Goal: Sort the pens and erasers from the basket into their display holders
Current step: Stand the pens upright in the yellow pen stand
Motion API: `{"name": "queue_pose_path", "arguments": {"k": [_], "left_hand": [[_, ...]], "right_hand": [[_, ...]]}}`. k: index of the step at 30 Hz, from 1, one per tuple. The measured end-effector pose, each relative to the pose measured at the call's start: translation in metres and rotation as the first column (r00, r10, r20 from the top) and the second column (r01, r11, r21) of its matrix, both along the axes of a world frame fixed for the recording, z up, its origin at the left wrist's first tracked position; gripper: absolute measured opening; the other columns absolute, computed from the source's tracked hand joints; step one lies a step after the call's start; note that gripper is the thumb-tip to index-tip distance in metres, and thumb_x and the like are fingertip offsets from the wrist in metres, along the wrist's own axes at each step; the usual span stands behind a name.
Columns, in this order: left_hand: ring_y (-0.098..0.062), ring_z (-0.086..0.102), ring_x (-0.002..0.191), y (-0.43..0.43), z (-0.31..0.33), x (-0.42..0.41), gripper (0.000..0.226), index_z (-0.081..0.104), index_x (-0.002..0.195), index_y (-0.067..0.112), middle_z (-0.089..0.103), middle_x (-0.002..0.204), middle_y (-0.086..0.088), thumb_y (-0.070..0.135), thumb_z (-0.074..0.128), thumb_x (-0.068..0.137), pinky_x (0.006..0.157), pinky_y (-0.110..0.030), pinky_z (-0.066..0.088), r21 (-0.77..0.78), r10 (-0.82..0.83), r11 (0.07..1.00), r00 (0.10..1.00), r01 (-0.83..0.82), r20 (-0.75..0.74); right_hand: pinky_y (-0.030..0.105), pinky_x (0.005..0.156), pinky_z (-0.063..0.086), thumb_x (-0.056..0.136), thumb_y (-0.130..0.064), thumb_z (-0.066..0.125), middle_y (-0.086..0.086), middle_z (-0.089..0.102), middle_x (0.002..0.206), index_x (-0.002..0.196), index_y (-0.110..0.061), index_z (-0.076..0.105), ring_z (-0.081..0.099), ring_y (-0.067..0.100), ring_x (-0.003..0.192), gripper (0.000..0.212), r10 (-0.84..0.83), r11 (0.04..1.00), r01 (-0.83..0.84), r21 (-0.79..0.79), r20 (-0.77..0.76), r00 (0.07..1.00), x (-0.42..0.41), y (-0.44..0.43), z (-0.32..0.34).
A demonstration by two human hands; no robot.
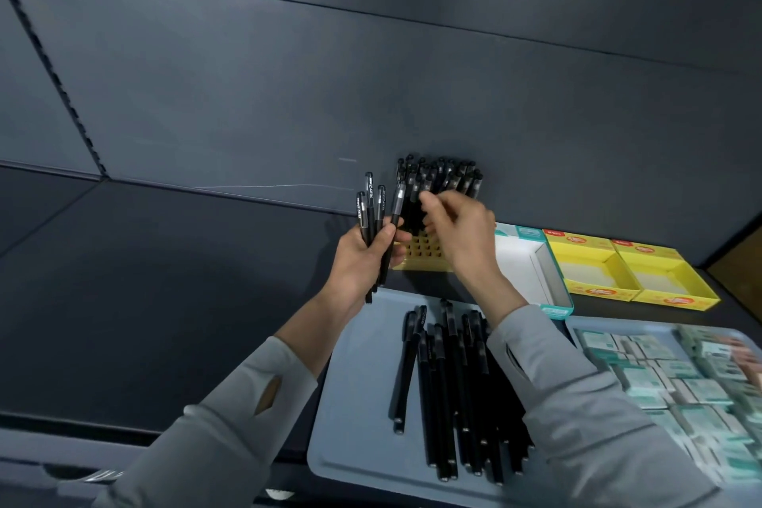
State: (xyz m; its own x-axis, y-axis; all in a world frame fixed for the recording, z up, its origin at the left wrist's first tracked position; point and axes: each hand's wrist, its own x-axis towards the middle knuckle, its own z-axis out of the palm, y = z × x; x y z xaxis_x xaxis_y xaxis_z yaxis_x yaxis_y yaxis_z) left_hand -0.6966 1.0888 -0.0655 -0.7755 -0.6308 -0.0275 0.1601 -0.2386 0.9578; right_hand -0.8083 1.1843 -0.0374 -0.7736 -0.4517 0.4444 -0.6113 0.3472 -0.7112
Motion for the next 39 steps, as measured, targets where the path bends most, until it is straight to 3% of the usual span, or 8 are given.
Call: {"name": "queue_pose_path", "arguments": {"k": [6,10,15,18,21,25,33,39], "left_hand": [[-0.015,0.071,0.081,0.01,0.003,-0.006,0.022,0.066,0.112,0.005,0.074,0.089,-0.005,0.018,0.054,0.099,0.071,-0.024,0.058,-0.051,-0.017,0.998,0.997,0.021,0.072],[-0.013,0.068,0.088,0.006,0.0,-0.004,0.024,0.068,0.114,0.014,0.071,0.098,-0.003,0.023,0.05,0.101,0.081,-0.027,0.056,-0.105,-0.009,0.994,0.995,0.02,0.099],[-0.005,0.033,0.047,-0.004,0.0,0.001,0.029,0.061,0.117,0.018,0.041,0.063,0.007,0.038,0.048,0.1,0.045,-0.029,0.04,-0.106,0.084,0.992,0.987,-0.07,0.138],[-0.005,0.037,0.058,-0.006,0.0,0.003,0.029,0.045,0.113,0.019,0.042,0.073,0.009,0.044,0.047,0.098,0.072,-0.049,0.05,-0.144,0.105,0.986,0.977,-0.079,0.185],[-0.004,0.031,0.05,-0.004,0.001,0.004,0.006,0.034,0.103,0.021,0.035,0.073,0.004,0.022,0.04,0.104,0.052,-0.03,0.035,-0.043,0.084,0.996,0.992,-0.08,0.099],[-0.001,0.038,0.052,-0.003,-0.001,0.006,0.013,0.045,0.107,0.022,0.045,0.08,0.005,0.012,0.037,0.105,0.052,-0.019,0.036,-0.091,0.038,0.995,0.999,-0.036,0.021],[-0.007,0.059,0.076,-0.005,-0.004,0.008,0.019,0.06,0.112,0.021,0.066,0.086,0.004,0.013,0.045,0.102,0.081,-0.025,0.057,-0.116,0.052,0.992,0.999,-0.053,-0.016],[-0.013,0.065,0.079,-0.003,-0.007,0.007,0.004,0.046,0.102,0.014,0.072,0.102,-0.004,0.016,0.044,0.103,0.085,-0.034,0.057,-0.078,0.041,0.996,0.999,-0.043,-0.017]], "right_hand": [[0.014,0.06,0.044,0.089,-0.029,0.071,-0.01,0.064,0.064,0.07,-0.023,0.065,0.055,-0.002,0.057,0.02,0.204,0.979,-0.203,-0.017,0.152,0.967,0.01,-0.001,0.006],[0.041,0.071,0.057,0.092,-0.03,0.066,0.002,0.067,0.074,0.078,-0.016,0.063,0.064,0.021,0.068,0.019,0.125,0.991,-0.115,-0.065,0.19,0.974,-0.005,0.006,0.005],[0.045,0.073,0.058,0.097,-0.032,0.059,0.002,0.069,0.073,0.087,-0.013,0.062,0.068,0.015,0.063,0.022,-0.083,0.994,0.088,-0.065,0.081,0.993,-0.023,0.018,0.01],[0.042,0.077,0.056,0.098,-0.032,0.056,0.003,0.069,0.07,0.086,-0.011,0.06,0.07,0.018,0.068,0.025,-0.117,0.993,0.116,-0.027,-0.025,0.993,-0.027,0.018,0.008],[0.04,0.076,0.056,0.099,-0.03,0.055,0.004,0.069,0.071,0.088,-0.011,0.059,0.07,0.018,0.07,0.022,-0.103,0.995,0.102,-0.014,-0.067,0.992,-0.026,0.013,0.005],[0.043,0.071,0.055,0.099,-0.03,0.054,0.007,0.068,0.073,0.088,-0.012,0.058,0.068,0.027,0.07,0.021,-0.086,0.995,0.093,0.044,-0.134,0.987,-0.027,0.006,0.003],[0.042,0.068,0.051,0.1,-0.024,0.052,0.015,0.066,0.074,0.088,-0.007,0.056,0.061,0.038,0.07,0.022,-0.125,0.982,0.152,0.11,-0.226,0.966,-0.026,-0.002,0.004],[0.035,0.07,0.051,0.1,-0.024,0.052,0.012,0.068,0.077,0.082,-0.015,0.053,0.067,0.033,0.075,0.02,-0.059,0.981,0.078,0.176,-0.111,0.992,-0.028,-0.001,-0.005]]}}
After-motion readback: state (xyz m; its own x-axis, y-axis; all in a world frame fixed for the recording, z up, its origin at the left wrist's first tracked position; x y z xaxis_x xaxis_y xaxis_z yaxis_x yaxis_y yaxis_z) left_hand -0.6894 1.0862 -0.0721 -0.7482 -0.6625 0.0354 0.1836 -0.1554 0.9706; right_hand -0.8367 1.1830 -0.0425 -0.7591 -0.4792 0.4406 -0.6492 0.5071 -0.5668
